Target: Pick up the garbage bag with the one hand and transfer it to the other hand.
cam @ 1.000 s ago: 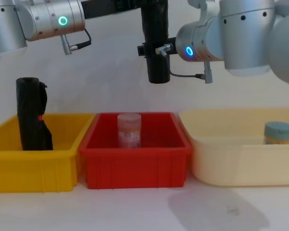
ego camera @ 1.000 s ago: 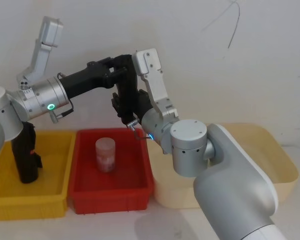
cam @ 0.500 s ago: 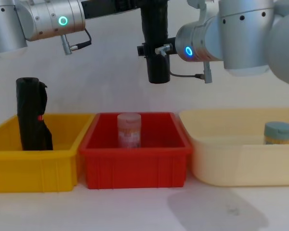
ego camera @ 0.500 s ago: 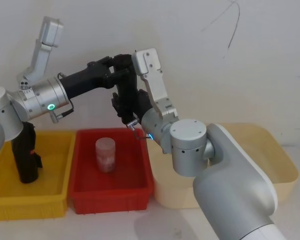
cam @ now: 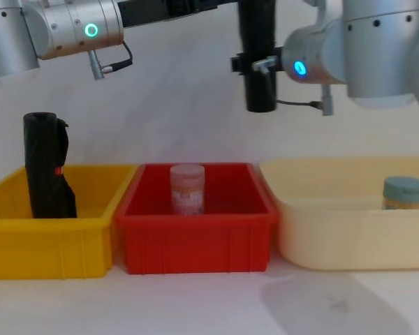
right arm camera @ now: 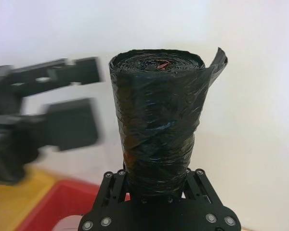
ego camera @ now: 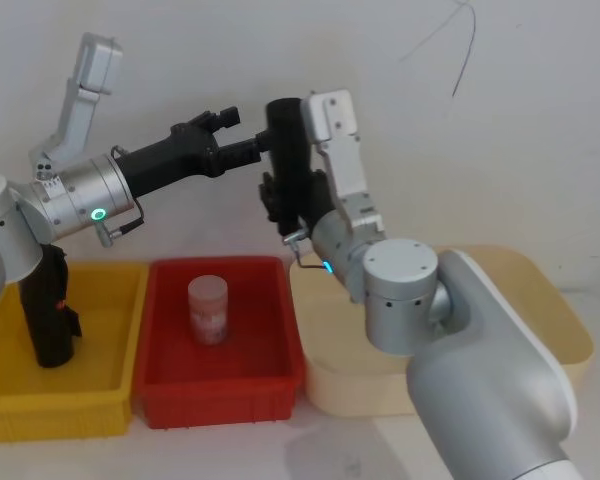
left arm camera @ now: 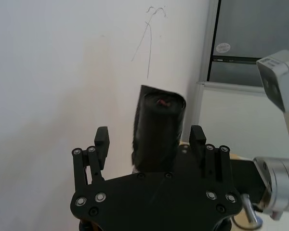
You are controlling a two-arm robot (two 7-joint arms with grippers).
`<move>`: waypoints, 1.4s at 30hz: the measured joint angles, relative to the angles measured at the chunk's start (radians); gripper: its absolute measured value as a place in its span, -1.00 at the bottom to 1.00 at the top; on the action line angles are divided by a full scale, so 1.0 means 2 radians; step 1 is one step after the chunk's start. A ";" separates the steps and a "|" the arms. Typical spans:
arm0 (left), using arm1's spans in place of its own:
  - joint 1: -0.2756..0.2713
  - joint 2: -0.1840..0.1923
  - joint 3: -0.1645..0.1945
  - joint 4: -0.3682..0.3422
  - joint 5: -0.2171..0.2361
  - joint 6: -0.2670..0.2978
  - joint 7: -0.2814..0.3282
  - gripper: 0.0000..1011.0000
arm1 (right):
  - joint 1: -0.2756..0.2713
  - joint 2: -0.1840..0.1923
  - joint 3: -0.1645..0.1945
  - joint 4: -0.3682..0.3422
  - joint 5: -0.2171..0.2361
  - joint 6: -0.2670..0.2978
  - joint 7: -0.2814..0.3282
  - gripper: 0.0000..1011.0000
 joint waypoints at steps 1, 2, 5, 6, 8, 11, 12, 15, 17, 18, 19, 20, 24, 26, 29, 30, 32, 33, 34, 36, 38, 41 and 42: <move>0.000 0.000 0.000 0.000 0.000 0.000 0.000 0.98 | -0.001 0.001 0.002 -0.002 0.000 0.001 -0.003 -0.08; 0.000 0.000 0.000 0.000 0.000 0.000 0.000 0.98 | -0.003 0.002 0.004 -0.005 -0.001 0.002 -0.006 -0.08; 0.000 0.000 0.000 0.000 0.000 0.000 0.000 0.98 | -0.009 0.008 0.014 -0.016 -0.001 0.005 -0.015 -0.08; 0.000 0.000 0.000 0.000 0.000 0.000 0.000 0.98 | -0.013 0.011 0.019 -0.022 -0.002 0.008 -0.020 -0.08; 0.000 0.000 0.000 0.000 0.000 0.000 0.000 0.98 | -0.017 0.015 0.026 -0.028 -0.002 0.010 -0.024 -0.08; 0.000 0.000 0.000 0.000 0.000 0.000 0.000 0.98 | -0.024 0.022 0.037 -0.040 -0.002 0.016 -0.033 -0.08; 0.000 0.000 0.000 0.000 0.000 0.000 0.000 0.98 | -0.025 0.023 0.038 -0.041 -0.002 0.016 -0.034 -0.08; 0.000 0.000 0.000 0.000 0.000 0.000 0.000 0.98 | -0.031 0.030 0.049 -0.052 -0.002 0.022 -0.041 0.04; 0.000 0.000 0.000 0.000 0.000 0.000 0.000 0.98 | -0.035 0.033 0.055 -0.058 -0.002 0.024 -0.045 0.18; 0.000 0.000 0.000 0.000 0.000 0.000 0.000 0.98 | -0.036 0.034 0.056 -0.060 -0.002 0.025 -0.046 0.27; 0.000 0.000 0.000 0.000 0.000 0.000 0.000 0.98 | -0.038 0.036 0.060 -0.063 -0.002 0.026 -0.048 0.35; 0.000 0.000 0.000 0.000 0.000 0.000 0.000 0.98 | -0.039 0.037 0.061 -0.064 -0.002 0.027 -0.049 0.38; 0.000 0.000 0.000 0.000 0.000 0.000 0.000 0.98 | -0.043 0.041 0.068 -0.071 -0.002 0.030 -0.054 0.60; 0.000 0.000 0.000 0.000 0.000 0.000 0.000 0.98 | -0.044 0.042 0.070 -0.073 -0.002 0.031 -0.055 0.74; 0.000 0.000 0.000 0.000 0.000 0.000 0.000 0.98 | -0.046 0.044 0.073 -0.076 -0.002 0.032 -0.057 0.88; 0.000 0.000 0.000 0.000 0.000 0.000 0.000 0.98 | -0.046 0.044 0.073 -0.077 -0.002 0.033 -0.057 0.92; 0.000 0.000 0.000 0.000 0.000 0.000 0.000 0.98 | -0.047 0.045 0.075 -0.078 -0.002 0.033 -0.059 0.98; 0.000 0.000 0.000 0.000 0.000 0.000 0.000 0.98 | -0.048 0.046 0.076 -0.079 -0.002 0.034 -0.059 0.98; 0.000 0.000 0.000 0.000 0.000 0.000 0.000 0.98 | -0.048 0.046 0.077 -0.080 -0.002 0.034 -0.059 0.98; 0.000 0.000 0.000 0.000 0.000 0.000 0.000 0.98 | -0.049 0.047 0.077 -0.081 -0.002 0.034 -0.060 0.98; 0.000 0.000 0.000 0.000 0.000 0.000 0.000 0.98 | -0.049 0.047 0.078 -0.081 -0.002 0.035 -0.060 0.98; 0.000 0.000 0.000 0.000 0.000 0.000 0.000 0.98 | -0.050 0.048 0.080 -0.083 -0.002 0.035 -0.062 0.98; 0.000 0.000 0.000 0.000 0.000 0.000 0.000 0.98 | -0.050 0.048 0.080 -0.083 -0.002 0.035 -0.062 0.98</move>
